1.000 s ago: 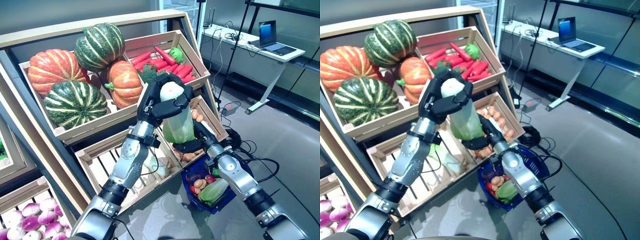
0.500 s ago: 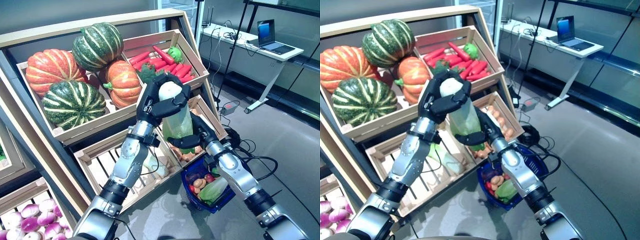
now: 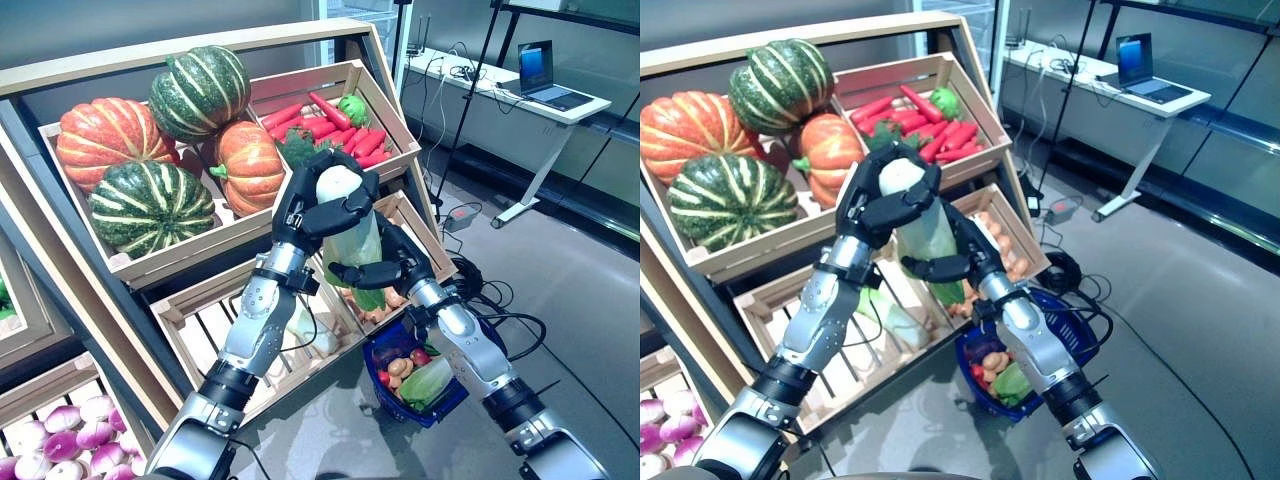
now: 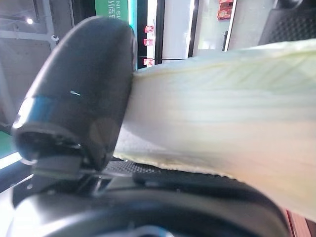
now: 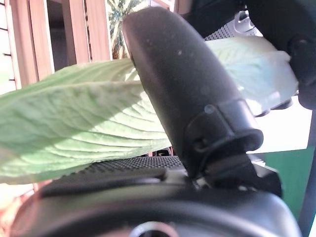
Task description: Put vegetables into the basket
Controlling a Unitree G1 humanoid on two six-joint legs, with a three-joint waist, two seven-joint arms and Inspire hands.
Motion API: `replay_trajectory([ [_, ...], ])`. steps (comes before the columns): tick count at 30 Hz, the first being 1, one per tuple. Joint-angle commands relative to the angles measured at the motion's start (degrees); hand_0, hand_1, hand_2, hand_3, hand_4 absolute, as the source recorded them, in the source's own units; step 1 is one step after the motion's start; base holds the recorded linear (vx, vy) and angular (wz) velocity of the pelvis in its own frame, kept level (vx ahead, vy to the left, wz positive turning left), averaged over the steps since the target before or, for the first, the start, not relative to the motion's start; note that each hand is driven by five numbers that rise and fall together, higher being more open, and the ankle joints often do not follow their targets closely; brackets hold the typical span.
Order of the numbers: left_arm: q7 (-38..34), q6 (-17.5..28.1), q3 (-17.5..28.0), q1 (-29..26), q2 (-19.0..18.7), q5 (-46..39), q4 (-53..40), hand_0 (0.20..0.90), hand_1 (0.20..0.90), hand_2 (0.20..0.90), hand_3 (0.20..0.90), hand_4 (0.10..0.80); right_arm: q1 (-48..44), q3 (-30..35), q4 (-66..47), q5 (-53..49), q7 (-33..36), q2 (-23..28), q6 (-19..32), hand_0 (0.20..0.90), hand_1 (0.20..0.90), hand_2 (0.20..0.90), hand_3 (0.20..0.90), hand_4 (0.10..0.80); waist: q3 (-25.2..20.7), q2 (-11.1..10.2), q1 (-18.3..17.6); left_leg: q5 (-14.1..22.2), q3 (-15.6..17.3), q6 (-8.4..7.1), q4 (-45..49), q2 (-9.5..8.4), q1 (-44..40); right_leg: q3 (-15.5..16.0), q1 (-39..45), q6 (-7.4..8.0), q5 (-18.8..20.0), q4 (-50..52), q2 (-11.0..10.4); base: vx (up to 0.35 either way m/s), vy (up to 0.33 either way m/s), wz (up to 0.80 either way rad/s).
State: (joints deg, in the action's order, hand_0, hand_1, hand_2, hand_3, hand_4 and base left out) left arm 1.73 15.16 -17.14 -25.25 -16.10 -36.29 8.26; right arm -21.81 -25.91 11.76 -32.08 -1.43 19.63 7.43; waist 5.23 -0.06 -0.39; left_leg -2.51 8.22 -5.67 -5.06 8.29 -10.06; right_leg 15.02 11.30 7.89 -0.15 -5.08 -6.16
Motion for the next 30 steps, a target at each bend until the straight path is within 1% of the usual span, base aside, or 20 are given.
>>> replay_trajectory([
  [1,3.68,3.12,-3.57,-6.51,2.27,-1.97,2.42,0.3,0.3,0.3,0.3,0.4,-11.54,7.74,-2.3,-8.24,-4.58,-7.56,5.07,0.9,0.9,0.9,0.9,0.8,-3.76,-1.87,1.03,2.56,-0.62,0.57,0.06,-0.31,0.35,0.43,0.27,-1.25,1.26,0.08,-3.18,0.0,0.0,0.0],
  [3,3.89,3.5,-3.65,-6.64,2.05,-2.26,2.15,0.3,0.3,0.3,0.3,0.4,-11.94,6.53,-0.79,-8.71,-6.56,-6.76,1.7,0.9,0.9,0.9,0.9,0.8,-3.83,-1.99,1.1,2.49,-0.71,0.55,0.06,-0.33,0.36,0.5,0.28,-1.29,1.32,0.08,-3.23,0.0,0.0,0.0],
  [5,3.95,3.58,-3.55,-6.46,1.7,-2.51,1.45,0.3,0.3,0.3,0.3,0.4,-11.77,5.83,-0.34,-8.95,-7.39,-6.1,-0.29,0.9,0.9,0.9,0.9,0.8,-3.82,-2.1,1.21,2.45,-0.78,0.53,0.06,-0.33,0.43,0.57,0.29,-1.3,1.32,0.08,-3.23,0.0,0.0,0.0],
  [6,3.95,3.41,-3.39,-6.52,1.43,-2.79,0.94,0.3,0.3,0.3,0.3,0.4,-11.79,5.37,0.15,-9.85,-8.31,-5.77,-1.25,0.653,0.653,0.653,0.653,0.635,-3.84,-2.17,1.28,2.43,-0.8,0.52,0.06,-0.32,0.46,0.67,0.3,-1.28,1.33,0.08,-3.25,0.0,0.0,0.0],
  [7,3.94,3.4,-3.39,-6.58,1.3,-2.9,0.69,0.3,0.3,0.3,0.3,0.4,-11.79,5.19,0.31,-10.27,-8.6,-5.68,-1.71,0.58,0.58,0.58,0.58,0.587,-3.85,-2.22,1.34,2.41,-0.84,0.51,0.06,-0.31,0.48,0.72,0.29,-1.27,1.34,0.08,-3.26,0.0,0.0,0.0],
  [8,3.94,3.39,-3.4,-6.62,1.22,-3.01,0.5,0.3,0.3,0.3,0.3,0.4,-11.83,5.07,0.48,-10.71,-8.73,-5.62,-2.07,0.316,0.316,0.316,0.316,0.411,-3.85,-2.27,1.37,2.4,-0.9,0.5,0.06,-0.3,0.51,0.76,0.28,-1.27,1.35,0.08,-3.25,0.0,0.0,0.0],
  [9,3.89,3.78,-3.48,-6.83,1.2,-3.18,0.5,0.3,0.3,0.3,0.3,0.4,-12.0,4.88,0.79,-11.65,-9.98,-5.62,-2.93,0.3,0.3,0.3,0.3,0.4,-3.84,-2.33,1.39,2.37,-0.97,0.48,0.06,-0.29,0.57,0.8,0.25,-1.29,1.38,0.08,-3.25,0.0,0.0,0.0],
  [12,3.77,4.27,-3.75,-7.23,1.32,-3.27,0.53,0.3,0.3,0.3,0.3,0.4,-12.6,4.25,1.56,-11.72,-10.22,-5.72,-3.56,0.3,0.3,0.3,0.3,0.4,-3.83,-2.39,1.44,2.29,-1.08,0.49,0.06,-0.29,0.65,0.82,0.18,-1.31,1.44,0.08,-3.21,0.0,0.0,0.0],
  [18,4.03,3.67,-3.74,-7.43,1.17,-3.32,-0.17,0.3,0.3,0.3,0.3,0.4,-12.91,4.14,2.08,-11.16,-9.94,-5.78,-3.21,0.3,0.3,0.3,0.3,0.4,-3.83,-2.31,1.33,2.23,-1.09,0.52,0.06,-0.34,0.7,0.69,0.08,-1.28,1.55,0.08,-3.22,0.0,0.0,0.0],
  [25,4.59,2.52,-3.82,-6.22,0.9,-2.63,0.21,0.3,0.3,0.3,0.3,0.4,-12.54,5.2,1.53,-11.08,-8.72,-5.72,-2.46,0.3,0.3,0.3,0.3,0.4,-3.9,-2.26,1.23,2.25,-0.85,0.55,0.06,-0.31,0.68,0.47,-0.06,-1.18,1.62,0.08,-3.2,0.0,0.0,0.0],
  [26,4.61,2.12,-3.68,-5.97,0.89,-2.79,0.41,0.429,0.429,0.429,0.429,0.486,-12.36,5.48,1.43,-10.94,-8.52,-5.74,-2.46,0.3,0.3,0.3,0.3,0.4,-3.91,-2.25,1.2,2.24,-0.83,0.56,0.06,-0.3,0.67,0.41,-0.09,-1.18,1.63,0.08,-3.2,0.0,0.0,0.0],
  [27,4.57,1.6,-3.56,-5.77,0.92,-3.24,0.58,0.629,0.629,0.629,0.629,0.62,-12.21,5.74,1.33,-10.81,-8.24,-5.72,-2.49,0.3,0.3,0.3,0.3,0.4,-3.91,-2.25,1.18,2.24,-0.82,0.58,0.06,-0.31,0.67,0.35,-0.11,-1.18,1.65,0.08,-3.2,0.0,0.0,0.0],
  [28,4.7,1.14,-3.46,-5.6,0.93,-3.58,0.67,0.804,0.804,0.804,0.804,0.736,-12.07,5.91,1.32,-10.78,-8.11,-5.64,-2.47,0.3,0.3,0.3,0.3,0.4,-3.9,-2.25,1.17,2.23,-0.81,0.6,0.06,-0.31,0.67,0.32,-0.13,-1.18,1.67,0.08,-3.2,0.0,0.0,0.0],
  [29,4.84,0.92,-3.39,-5.49,0.92,-3.64,0.66,0.9,0.9,0.9,0.9,0.8,-11.98,6.01,1.31,-10.78,-8.05,-5.59,-2.41,0.3,0.3,0.3,0.3,0.4,-3.9,-2.24,1.17,2.23,-0.79,0.61,0.06,-0.31,0.68,0.32,-0.13,-1.17,1.67,0.08,-3.21,0.0,0.0,0.0],
  [30,5.45,0.11,-3.15,-4.93,0.75,-3.93,0.8,0.9,0.9,0.9,0.9,0.8,-11.48,6.56,1.24,-10.54,-7.62,-5.13,-2.28,0.3,0.3,0.3,0.3,0.4,-3.93,-2.24,1.14,2.2,-0.71,0.64,0.06,-0.29,0.71,0.29,-0.21,-1.13,1.71,0.08,-3.22,0.0,0.0,0.0],
])
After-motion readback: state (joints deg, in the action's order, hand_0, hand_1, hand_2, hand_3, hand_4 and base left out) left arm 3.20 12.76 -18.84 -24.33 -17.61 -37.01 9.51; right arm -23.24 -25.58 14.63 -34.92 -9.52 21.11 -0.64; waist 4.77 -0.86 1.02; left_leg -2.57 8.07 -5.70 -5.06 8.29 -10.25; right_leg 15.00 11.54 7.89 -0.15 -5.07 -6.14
